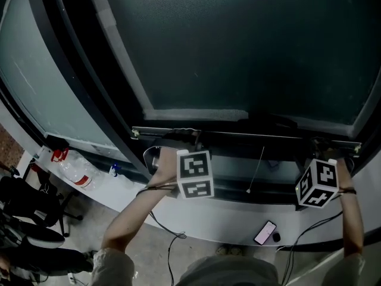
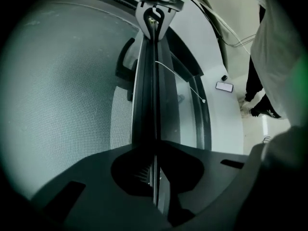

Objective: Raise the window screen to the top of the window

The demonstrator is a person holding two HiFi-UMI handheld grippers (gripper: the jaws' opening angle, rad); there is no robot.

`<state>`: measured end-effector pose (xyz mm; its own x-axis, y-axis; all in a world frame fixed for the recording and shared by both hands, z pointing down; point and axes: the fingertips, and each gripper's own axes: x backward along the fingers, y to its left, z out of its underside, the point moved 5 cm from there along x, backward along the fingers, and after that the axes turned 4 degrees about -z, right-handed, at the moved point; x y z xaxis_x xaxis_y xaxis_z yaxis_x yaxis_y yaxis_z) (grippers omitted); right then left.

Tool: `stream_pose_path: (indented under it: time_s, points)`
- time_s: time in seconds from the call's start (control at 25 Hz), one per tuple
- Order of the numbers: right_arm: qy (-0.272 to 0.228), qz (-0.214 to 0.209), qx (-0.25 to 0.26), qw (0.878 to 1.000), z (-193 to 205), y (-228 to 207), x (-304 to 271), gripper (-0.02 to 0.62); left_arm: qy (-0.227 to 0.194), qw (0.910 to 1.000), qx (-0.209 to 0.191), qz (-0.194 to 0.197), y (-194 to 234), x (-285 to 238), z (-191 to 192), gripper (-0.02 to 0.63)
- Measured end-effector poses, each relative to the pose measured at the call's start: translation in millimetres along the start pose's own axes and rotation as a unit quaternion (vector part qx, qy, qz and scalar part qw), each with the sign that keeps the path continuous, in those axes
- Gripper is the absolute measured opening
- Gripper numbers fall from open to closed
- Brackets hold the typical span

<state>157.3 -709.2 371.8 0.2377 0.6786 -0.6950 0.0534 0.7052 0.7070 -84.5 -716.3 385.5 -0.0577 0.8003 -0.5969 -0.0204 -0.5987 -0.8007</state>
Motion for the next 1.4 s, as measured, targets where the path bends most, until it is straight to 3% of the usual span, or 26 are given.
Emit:
stream_pose_path:
  time_s: [0.2,0.36,0.48,0.6,0.72,1.08,1.2,1.32,1.4]
  points:
    - [0.013,-0.022,-0.008,1.0,-1,-4,0,0.025,-0.01,0.9998,0.005,0.016,1,1,1,0.026]
    - [0.021,-0.039,-0.011,0.999,-3,-5,1,0.023,0.005,0.9997,0.004,0.023,1,1,0,0.021]
    - [0.018,-0.075,-0.019,0.997,-2,-7,1,0.02,-0.008,0.9978,0.004,0.066,3,0,1,0.02]
    - [0.033,-0.13,-0.03,0.991,-4,-10,0,0.017,-0.036,0.9909,0.042,0.122,5,0,5,0.018]
    - [0.044,-0.146,-0.026,0.988,-7,-13,-1,0.017,-0.05,0.9878,0.057,0.136,7,0,7,0.019]
    - [0.028,-0.017,0.011,0.999,-10,-40,29,0.017,-0.031,0.9982,0.031,0.041,45,26,3,0.02]
    - [0.024,0.046,0.024,0.998,-14,-64,55,0.017,-0.035,0.9985,0.027,-0.033,73,49,2,0.02]
    - [0.019,0.116,0.028,0.993,-20,-110,96,0.018,-0.045,0.9921,0.028,-0.113,124,82,2,0.02]
    - [0.016,0.151,0.032,0.988,-27,-138,126,0.018,-0.053,0.9874,0.026,-0.147,157,109,1,0.02]
